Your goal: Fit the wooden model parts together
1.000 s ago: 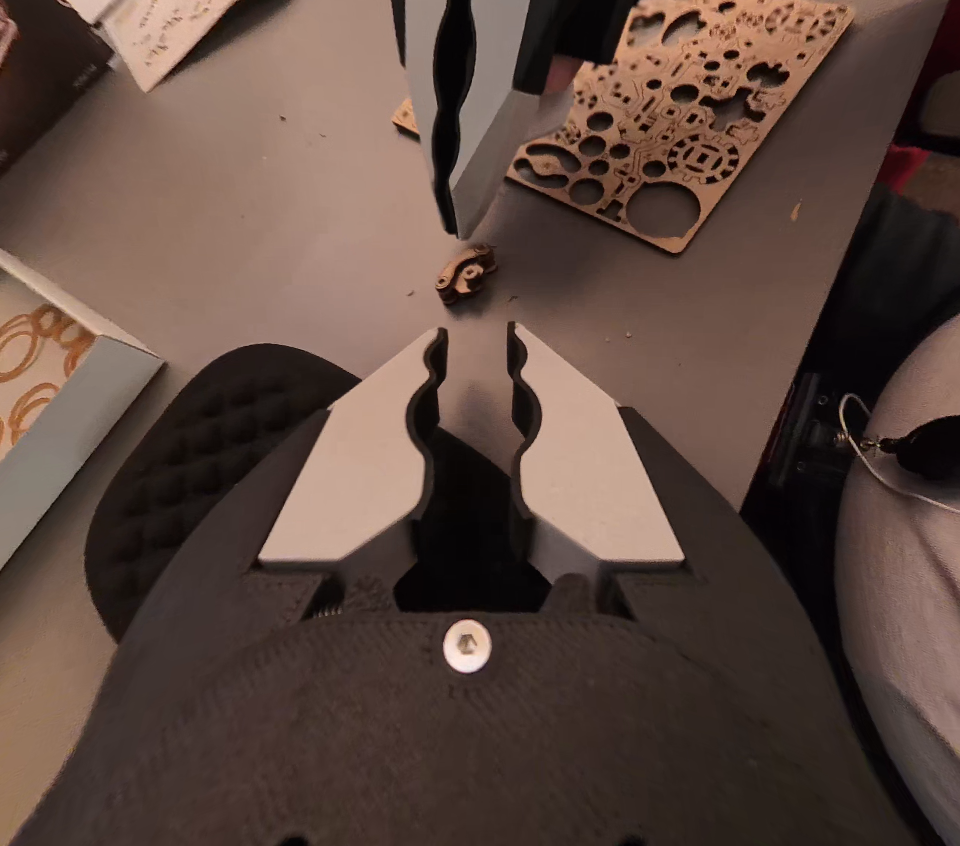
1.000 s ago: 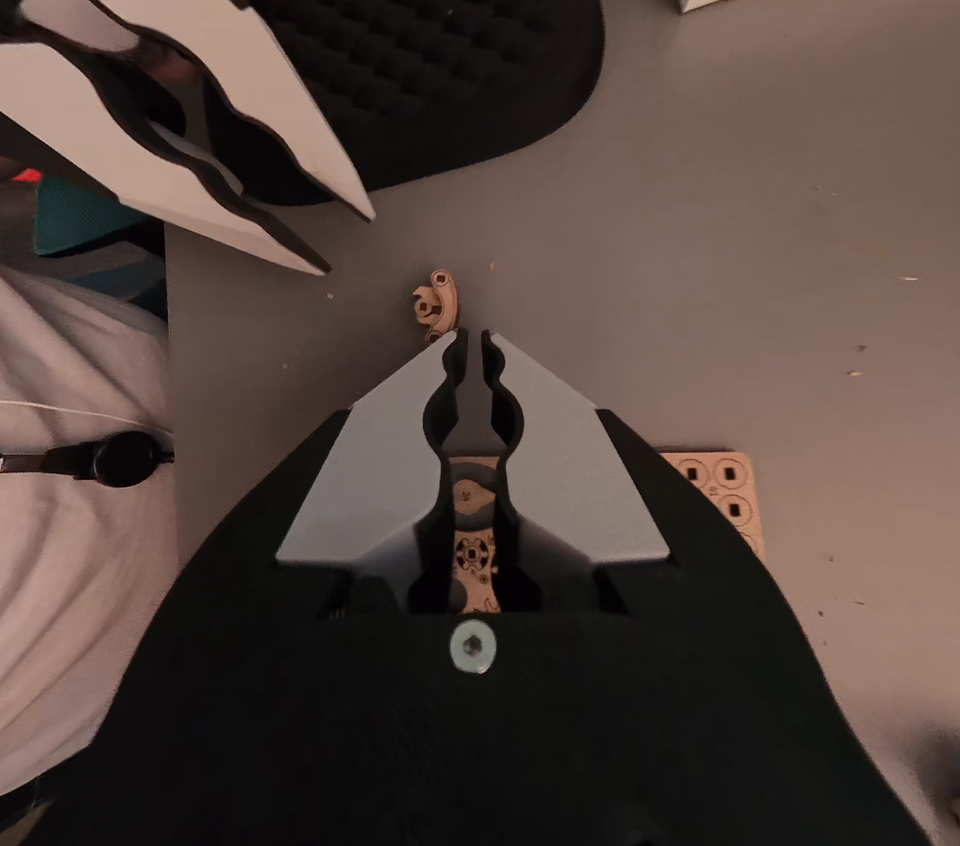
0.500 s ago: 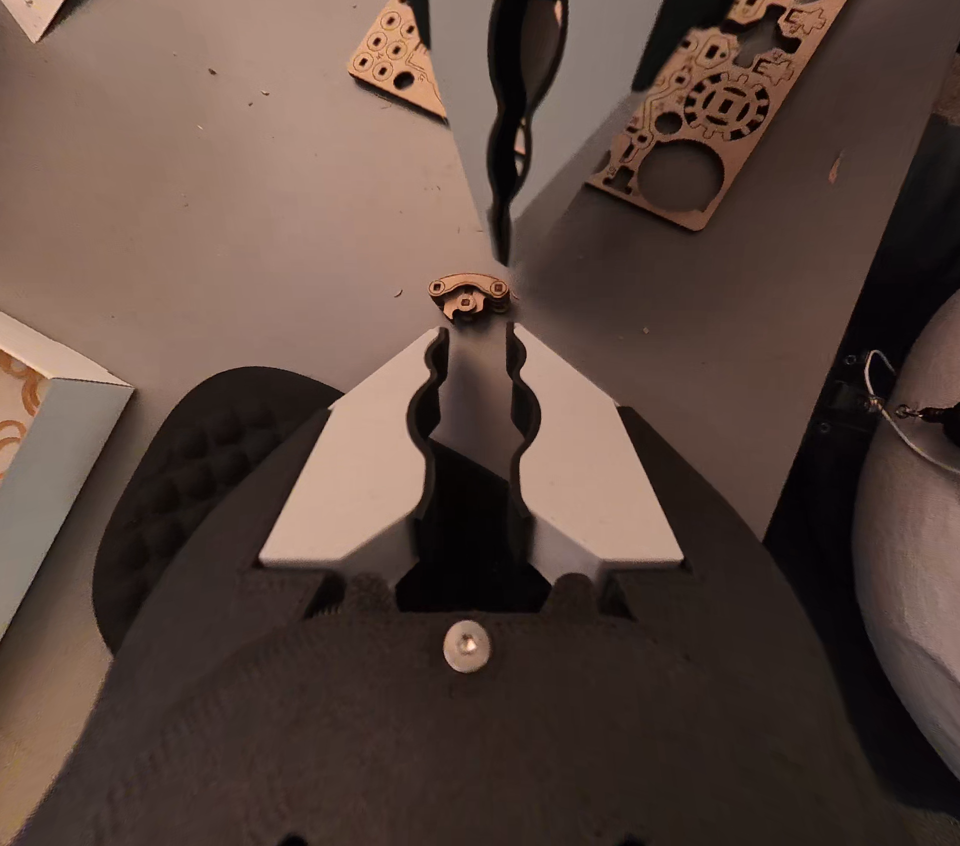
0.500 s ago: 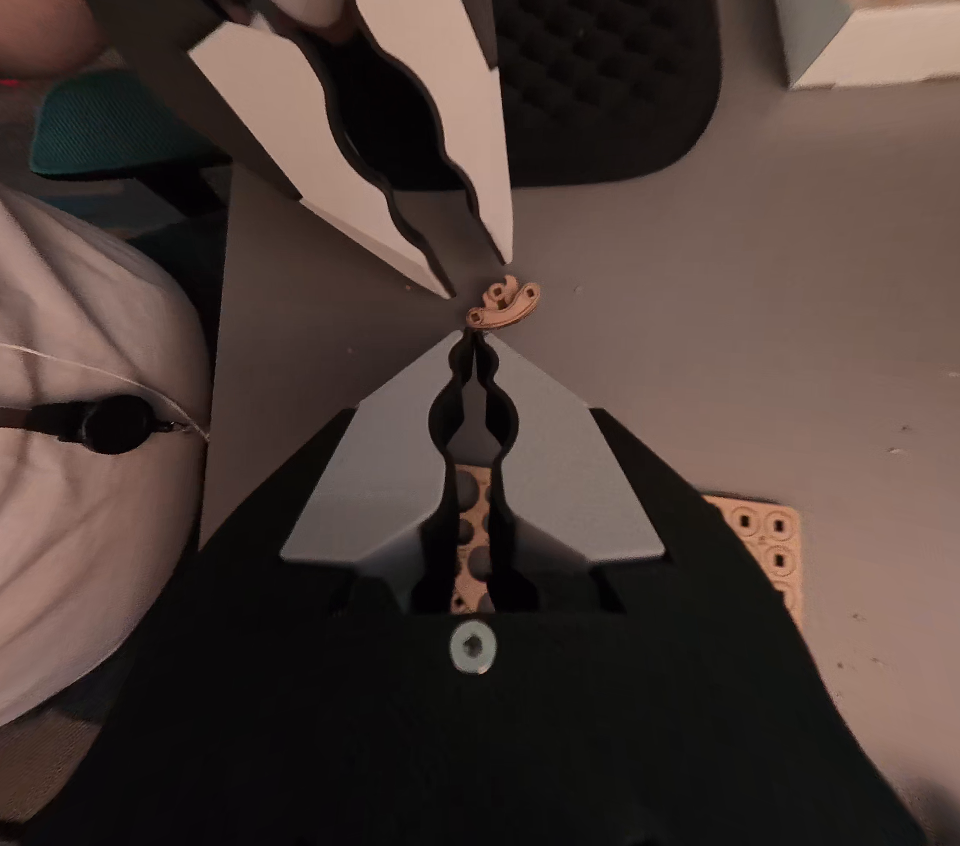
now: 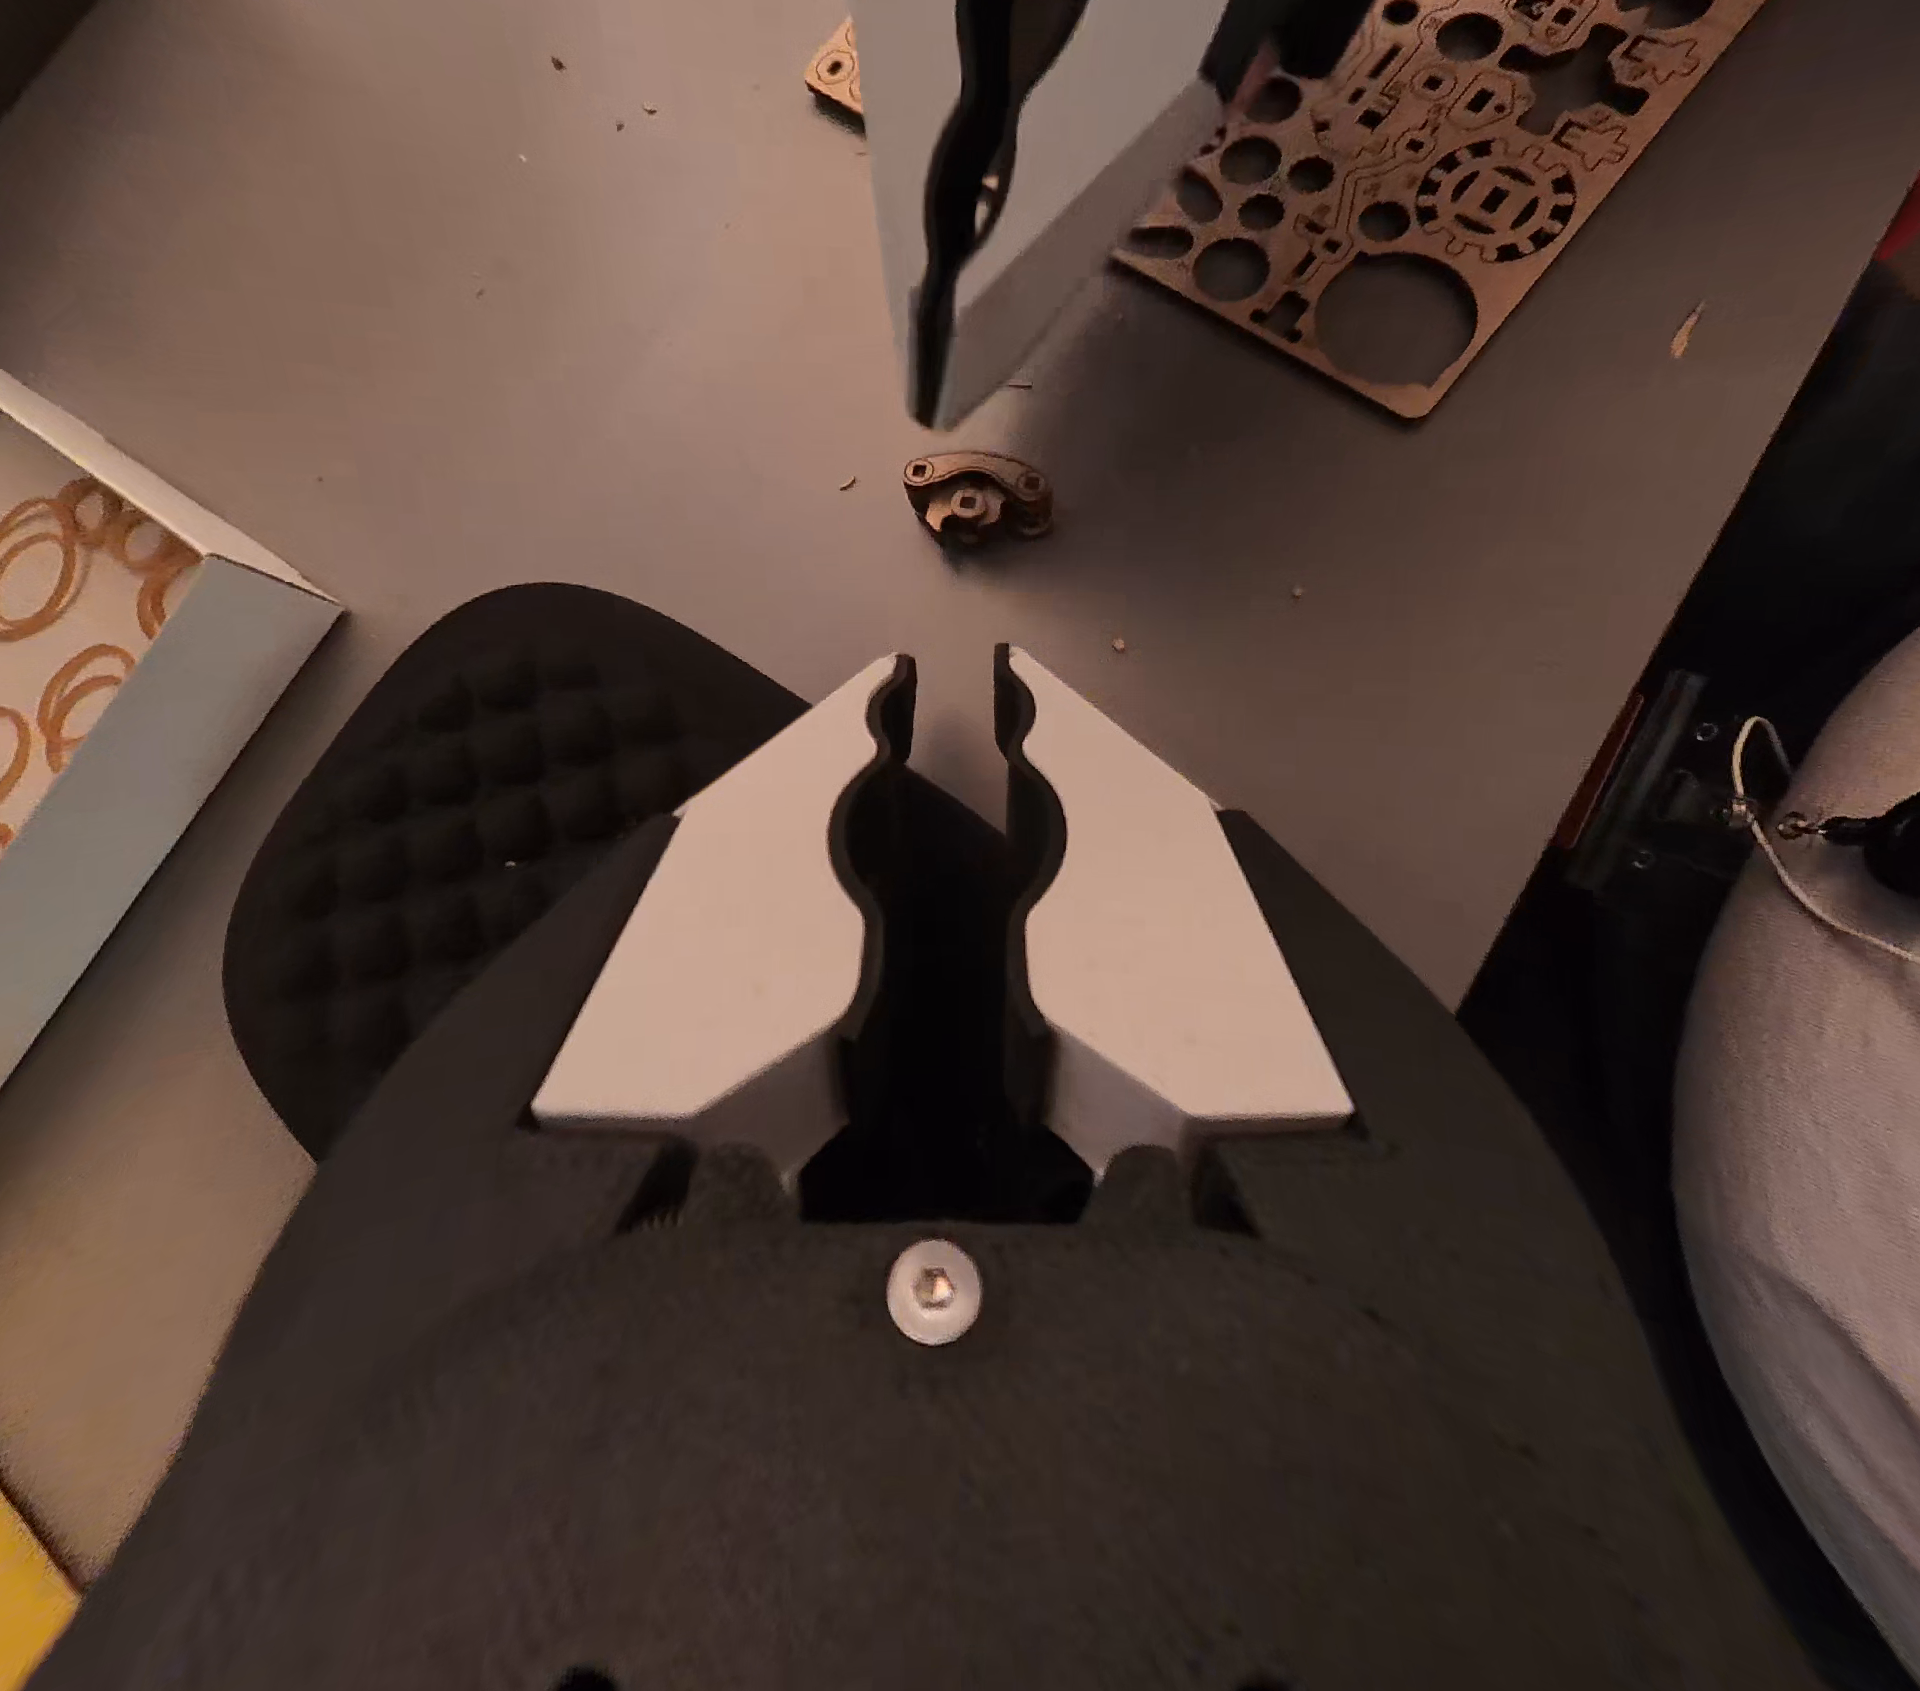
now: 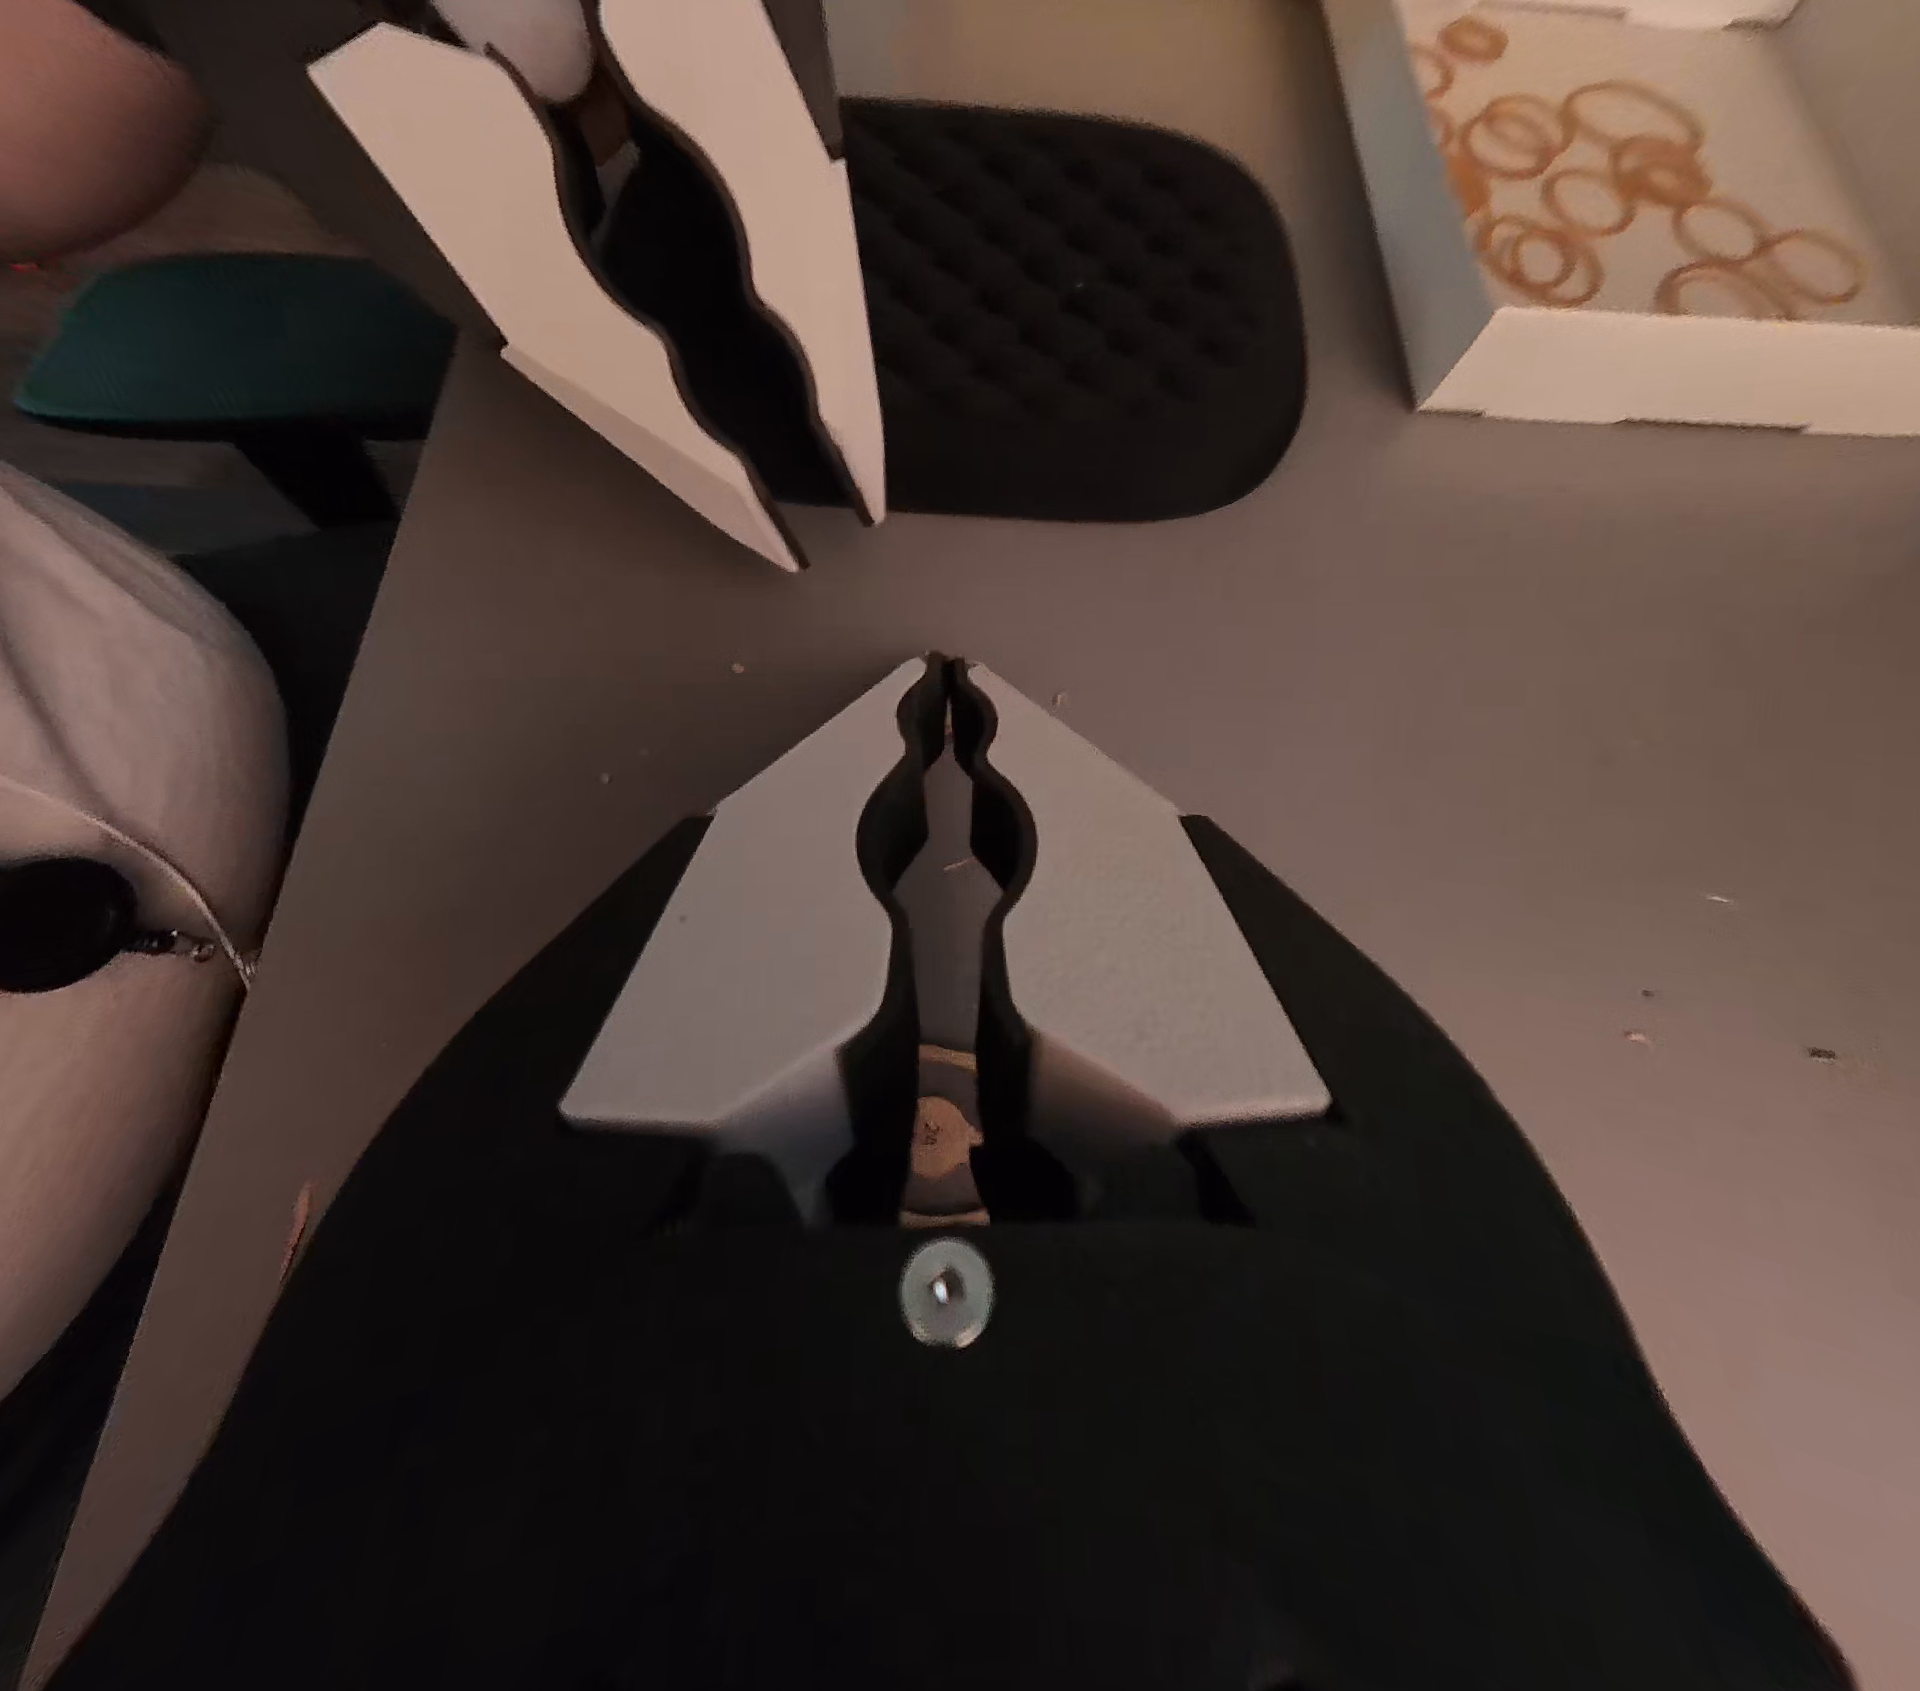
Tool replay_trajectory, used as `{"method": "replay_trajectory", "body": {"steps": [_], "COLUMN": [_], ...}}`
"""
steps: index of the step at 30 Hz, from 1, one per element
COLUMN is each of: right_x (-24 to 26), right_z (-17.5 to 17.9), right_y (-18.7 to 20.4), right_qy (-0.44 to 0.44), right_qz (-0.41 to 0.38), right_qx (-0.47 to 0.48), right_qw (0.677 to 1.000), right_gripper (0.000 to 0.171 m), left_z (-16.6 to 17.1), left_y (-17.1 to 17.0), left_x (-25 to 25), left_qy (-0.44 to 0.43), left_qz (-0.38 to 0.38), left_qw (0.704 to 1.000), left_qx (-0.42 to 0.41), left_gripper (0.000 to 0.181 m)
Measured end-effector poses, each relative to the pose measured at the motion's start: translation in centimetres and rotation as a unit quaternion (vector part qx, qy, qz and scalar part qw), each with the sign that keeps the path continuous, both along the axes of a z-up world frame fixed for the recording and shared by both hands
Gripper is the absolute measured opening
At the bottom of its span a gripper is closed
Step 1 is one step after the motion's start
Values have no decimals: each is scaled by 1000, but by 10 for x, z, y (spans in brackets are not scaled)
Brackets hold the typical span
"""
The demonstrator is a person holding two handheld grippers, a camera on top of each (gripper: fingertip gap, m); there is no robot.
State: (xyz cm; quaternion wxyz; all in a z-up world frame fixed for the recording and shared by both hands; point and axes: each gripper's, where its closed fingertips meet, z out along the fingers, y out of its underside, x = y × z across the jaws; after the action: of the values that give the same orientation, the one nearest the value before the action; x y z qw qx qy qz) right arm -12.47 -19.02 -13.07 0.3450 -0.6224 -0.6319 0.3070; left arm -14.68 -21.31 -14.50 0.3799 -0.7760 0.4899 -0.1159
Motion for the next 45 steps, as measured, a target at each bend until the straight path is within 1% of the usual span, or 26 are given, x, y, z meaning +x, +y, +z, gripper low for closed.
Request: {"method": "replay_trajectory", "body": {"steps": [2, 4, 6, 8, 9, 10, 11, 12, 16, 17, 18, 19, 20, 21, 23, 24, 26, 27, 30, 32, 34, 37, 39, 40, 43, 45], "right_x": [-1, 3, 3, -2, -5, -7, -4, -5, -9, -10, -8, -5, -11, -8, -10, -10, -5, -4, -11, -12, -5, -13, -7, -11, -6, -8], "right_z": [4, -20, -1, 28, 30, 17, -7, -14, 21, 16, -1, -20, -12, -12, 3, 3, -6, -2, 12, -3, -17, 1, -17, -14, 5, 2], "right_y": [1, 3, 6, 1, -4, -6, -3, -2, 0, 0, 3, 3, 1, 3, 2, 0, 2, 3, -1, 3, 9, -1, 1, 1, 4, -1], "right_qy": [28, -15, 13, 68, 77, 58, 10, -2, 44, 35, -1, -42, -3, -24, -13, -19, -75, -89, -111, -153, -206, -169, -212, -198, -210, -215], "right_qz": [0, -1, -9, 5, 17, 26, 24, 19, 14, 15, 13, 16, 18, 10, 10, 13, 13, 17, 22, 24, 24, 26, 25, 26, 13, 19], "right_qx": [-15, -32, -13, 21, 20, 12, 4, -2, 28, 30, 28, 24, 19, 19, 53, 48, 52, 65, 41, 35, 59, 36, 36, 36, 70, 58], "right_qw": [999, 999, 1000, 997, 997, 998, 1000, 1000, 999, 999, 1000, 999, 1000, 999, 998, 999, 996, 994, 993, 987, 976, 985, 976, 979, 975, 975], "right_gripper": [0, 2, 0, 0, 0, 0, 0, 0, 0, 0, 0, 5, 0, 0, 0, 0, 0, 0, 0, 0, 0, 0, 0, 0, 0, 0], "left_z": [2, 4, 5, 6, 6, 6, 6, 6, 4, 4, 3, 3, 3, 3, 4, 5, 4, 4, 5, 7, 9, 9, 7, 6, 6, 7], "left_y": [-2, -4, -4, -4, -5, -5, -5, -4, -4, -5, -5, -5, -5, -5, -5, -6, -7, -6, -5, -5, -6, -8, -9, -10, -10, -10], "left_x": [0, 0, -2, -4, -5, -5, -5, -6, -9, -9, -9, -9, -9, -9, -9, -9, -9, -10, -11, -10, -9, -10, -11, -12, -13, -13], "left_qy": [-12, -21, -23, -24, -27, -31, -35, -38, -37, -39, -40, -41, -41, -43, -49, -52, -54, -53, -57, -66, -72, -73, -74, -75, -74, -78], "left_qz": [2, 3, 6, 9, 10, 10, 10, 12, 16, 15, 14, 14, 14, 14, 15, 14, 13, 14, 17, 18, 17, 17, 18, 17, 17, 17], "left_qw": [1000, 1000, 1000, 1000, 1000, 999, 999, 999, 999, 999, 999, 999, 999, 999, 999, 998, 998, 998, 998, 998, 997, 997, 997, 997, 997, 997], "left_qx": [-3, -5, -1, 1, 0, -2, -4, -7, -6, -8, -9, -9, -9, -8, -7, -8, -9, -8, -6, -5, -4, -1, -4, -6, -5, -4], "left_gripper": [14, 14, 14, 14, 14, 14, 14, 14, 14, 14, 14, 14, 14, 14, 14, 14, 14, 14, 14, 14, 14, 14, 14, 14, 14, 14]}}
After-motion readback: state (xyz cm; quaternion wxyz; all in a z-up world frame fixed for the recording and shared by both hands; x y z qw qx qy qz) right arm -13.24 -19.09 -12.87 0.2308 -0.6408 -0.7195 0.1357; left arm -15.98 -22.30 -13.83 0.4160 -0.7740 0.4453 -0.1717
